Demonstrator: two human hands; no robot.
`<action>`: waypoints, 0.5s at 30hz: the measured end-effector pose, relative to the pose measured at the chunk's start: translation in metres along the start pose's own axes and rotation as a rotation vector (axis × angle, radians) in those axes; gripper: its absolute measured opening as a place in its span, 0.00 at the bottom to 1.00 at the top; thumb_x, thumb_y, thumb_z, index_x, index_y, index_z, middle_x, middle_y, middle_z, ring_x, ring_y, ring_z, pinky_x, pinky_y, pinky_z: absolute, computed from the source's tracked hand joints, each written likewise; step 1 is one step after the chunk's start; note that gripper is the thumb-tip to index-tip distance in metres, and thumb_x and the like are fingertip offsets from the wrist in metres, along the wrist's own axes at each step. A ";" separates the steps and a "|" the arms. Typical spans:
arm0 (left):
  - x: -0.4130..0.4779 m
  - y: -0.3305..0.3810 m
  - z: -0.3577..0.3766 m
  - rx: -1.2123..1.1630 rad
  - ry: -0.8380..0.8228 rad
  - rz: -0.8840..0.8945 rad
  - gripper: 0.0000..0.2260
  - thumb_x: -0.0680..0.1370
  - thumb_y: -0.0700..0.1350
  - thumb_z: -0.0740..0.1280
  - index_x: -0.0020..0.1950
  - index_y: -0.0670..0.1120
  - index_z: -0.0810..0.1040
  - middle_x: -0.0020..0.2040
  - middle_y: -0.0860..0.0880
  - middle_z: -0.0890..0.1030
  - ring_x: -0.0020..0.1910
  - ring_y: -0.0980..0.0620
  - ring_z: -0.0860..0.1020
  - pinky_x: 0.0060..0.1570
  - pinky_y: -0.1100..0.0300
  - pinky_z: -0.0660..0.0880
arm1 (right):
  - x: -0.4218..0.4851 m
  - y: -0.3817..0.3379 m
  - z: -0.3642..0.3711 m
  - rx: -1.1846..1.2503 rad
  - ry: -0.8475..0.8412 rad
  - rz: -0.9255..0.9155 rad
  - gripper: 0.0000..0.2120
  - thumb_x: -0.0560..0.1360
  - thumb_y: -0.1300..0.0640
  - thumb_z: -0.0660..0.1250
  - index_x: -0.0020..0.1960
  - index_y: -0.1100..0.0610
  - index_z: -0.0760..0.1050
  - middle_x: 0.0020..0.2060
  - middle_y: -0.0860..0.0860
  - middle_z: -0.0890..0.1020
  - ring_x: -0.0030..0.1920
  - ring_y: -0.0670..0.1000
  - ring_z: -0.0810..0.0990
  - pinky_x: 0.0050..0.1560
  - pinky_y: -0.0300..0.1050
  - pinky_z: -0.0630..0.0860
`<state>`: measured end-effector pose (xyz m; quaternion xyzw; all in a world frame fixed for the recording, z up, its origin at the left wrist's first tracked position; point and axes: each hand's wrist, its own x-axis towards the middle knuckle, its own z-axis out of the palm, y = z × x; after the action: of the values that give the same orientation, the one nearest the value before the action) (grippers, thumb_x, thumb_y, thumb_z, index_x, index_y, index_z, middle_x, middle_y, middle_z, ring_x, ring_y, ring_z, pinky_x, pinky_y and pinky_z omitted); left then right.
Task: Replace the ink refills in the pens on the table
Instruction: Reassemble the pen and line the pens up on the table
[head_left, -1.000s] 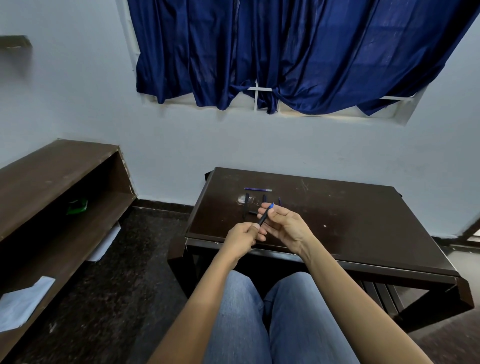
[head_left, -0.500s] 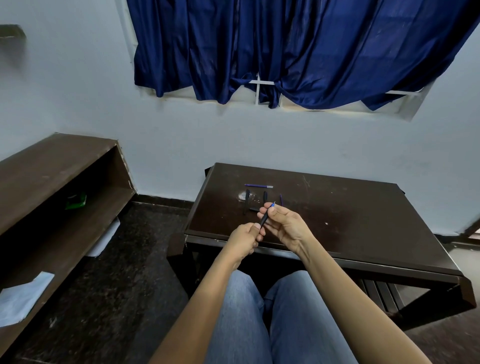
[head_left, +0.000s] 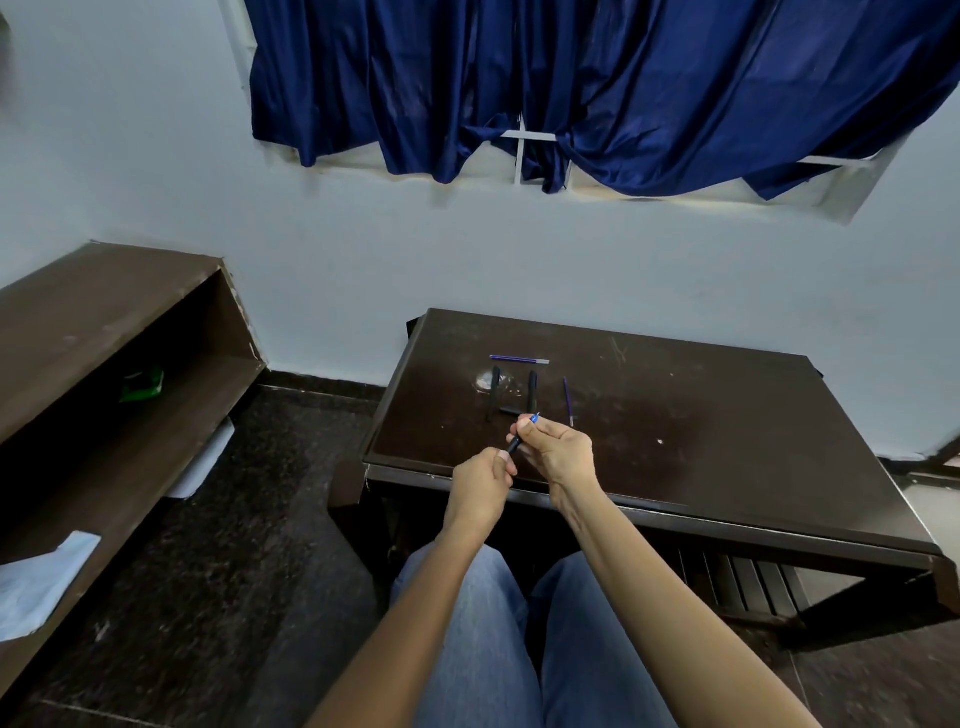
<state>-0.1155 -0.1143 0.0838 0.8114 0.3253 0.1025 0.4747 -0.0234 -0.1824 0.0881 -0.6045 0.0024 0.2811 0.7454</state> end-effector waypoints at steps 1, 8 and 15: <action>0.004 -0.001 0.001 -0.064 -0.012 -0.037 0.15 0.83 0.44 0.53 0.41 0.48 0.75 0.34 0.55 0.74 0.35 0.58 0.72 0.34 0.67 0.65 | 0.006 0.000 0.000 -0.021 -0.036 0.015 0.08 0.74 0.64 0.70 0.52 0.65 0.81 0.43 0.56 0.85 0.46 0.53 0.84 0.53 0.45 0.80; 0.037 -0.011 -0.002 -0.359 -0.051 -0.238 0.15 0.83 0.44 0.54 0.40 0.49 0.77 0.35 0.53 0.75 0.33 0.57 0.70 0.35 0.62 0.66 | 0.075 -0.008 -0.023 -0.387 0.032 0.005 0.10 0.74 0.60 0.69 0.55 0.57 0.81 0.47 0.52 0.83 0.49 0.49 0.81 0.49 0.40 0.76; 0.069 -0.031 0.004 -0.402 -0.065 -0.320 0.14 0.83 0.45 0.54 0.43 0.49 0.78 0.37 0.52 0.76 0.33 0.57 0.70 0.36 0.63 0.67 | 0.142 0.003 -0.024 -1.073 0.025 -0.163 0.12 0.75 0.65 0.63 0.55 0.58 0.81 0.49 0.56 0.84 0.51 0.56 0.83 0.57 0.48 0.78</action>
<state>-0.0744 -0.0634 0.0462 0.6418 0.4073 0.0625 0.6468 0.1030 -0.1443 0.0304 -0.9016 -0.1797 0.1768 0.3514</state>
